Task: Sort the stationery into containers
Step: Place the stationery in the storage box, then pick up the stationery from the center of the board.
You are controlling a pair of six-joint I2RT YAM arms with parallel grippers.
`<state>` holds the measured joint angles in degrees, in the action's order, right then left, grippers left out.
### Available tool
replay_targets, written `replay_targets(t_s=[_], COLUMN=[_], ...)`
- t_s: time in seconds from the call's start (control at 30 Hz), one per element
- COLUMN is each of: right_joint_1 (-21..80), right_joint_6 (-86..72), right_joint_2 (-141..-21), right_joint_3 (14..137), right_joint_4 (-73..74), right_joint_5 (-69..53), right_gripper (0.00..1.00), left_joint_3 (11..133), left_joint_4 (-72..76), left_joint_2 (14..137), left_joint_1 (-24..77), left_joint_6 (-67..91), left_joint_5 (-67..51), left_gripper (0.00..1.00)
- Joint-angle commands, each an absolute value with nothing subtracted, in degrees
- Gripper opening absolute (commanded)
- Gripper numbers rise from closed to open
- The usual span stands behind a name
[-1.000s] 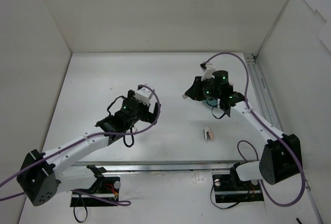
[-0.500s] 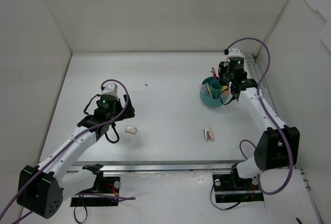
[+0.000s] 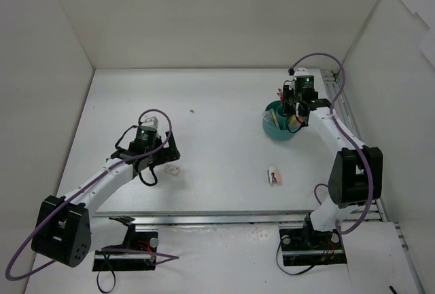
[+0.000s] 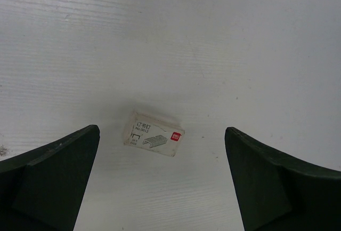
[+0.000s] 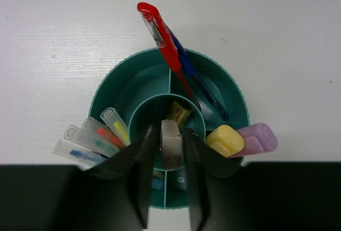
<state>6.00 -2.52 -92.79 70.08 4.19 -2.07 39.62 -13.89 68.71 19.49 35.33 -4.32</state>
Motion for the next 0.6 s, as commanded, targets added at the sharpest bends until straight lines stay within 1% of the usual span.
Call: replay_targets(t_s=[0.0, 0.07, 0.13, 0.23, 0.27, 0.3, 0.37, 0.4, 0.57], right_joint_1=[5.71, 5.63, 5.71, 5.80, 5.71, 5.71, 5.71, 5.71, 5.80], right_joint_6=[-2.37, -2.37, -2.55, -2.55, -2.55, -2.55, -2.46, -2.46, -2.37], right_joint_2=[-92.55, -92.20, -91.50, -90.01, -88.61, -87.98, -85.27, -84.30, -77.88], right_joint_3=[72.69, 72.42, 72.33, 71.81, 71.46, 71.28, 70.41, 70.05, 67.07], right_joint_4=[2.20, 2.20, 2.20, 2.37, 2.29, 2.29, 2.29, 2.37, 2.20], right_joint_5=[-2.90, -2.81, -3.42, -5.44, -6.75, -7.29, -8.43, -8.87, -9.58], right_gripper=[0.28, 0.38, 0.40, 0.51, 0.62, 0.66, 0.95, 0.98, 0.98], left_joint_3=[40.52, 40.17, 40.25, 40.17, 40.17, 40.08, 40.86, 41.04, 43.33], left_joint_4=[-11.34, -11.25, -11.34, -10.99, -10.99, -10.99, -12.03, -12.65, -20.20], left_joint_2=[68.29, 68.38, 68.90, 69.78, 70.05, 70.66, 71.54, 72.33, 74.61], left_joint_1=[19.07, 19.07, 19.07, 19.07, 19.07, 19.07, 19.07, 19.07, 20.21], left_joint_6=[37.00, 36.83, 36.65, 36.30, 36.12, 36.12, 37.17, 37.87, 45.69], left_joint_5=[-5.01, -4.84, -4.66, -4.83, -4.83, -5.10, -4.75, -4.22, -2.20], left_gripper=[1.00, 1.00, 1.00, 1.00, 1.00, 1.00, 1.00, 1.00, 1.00])
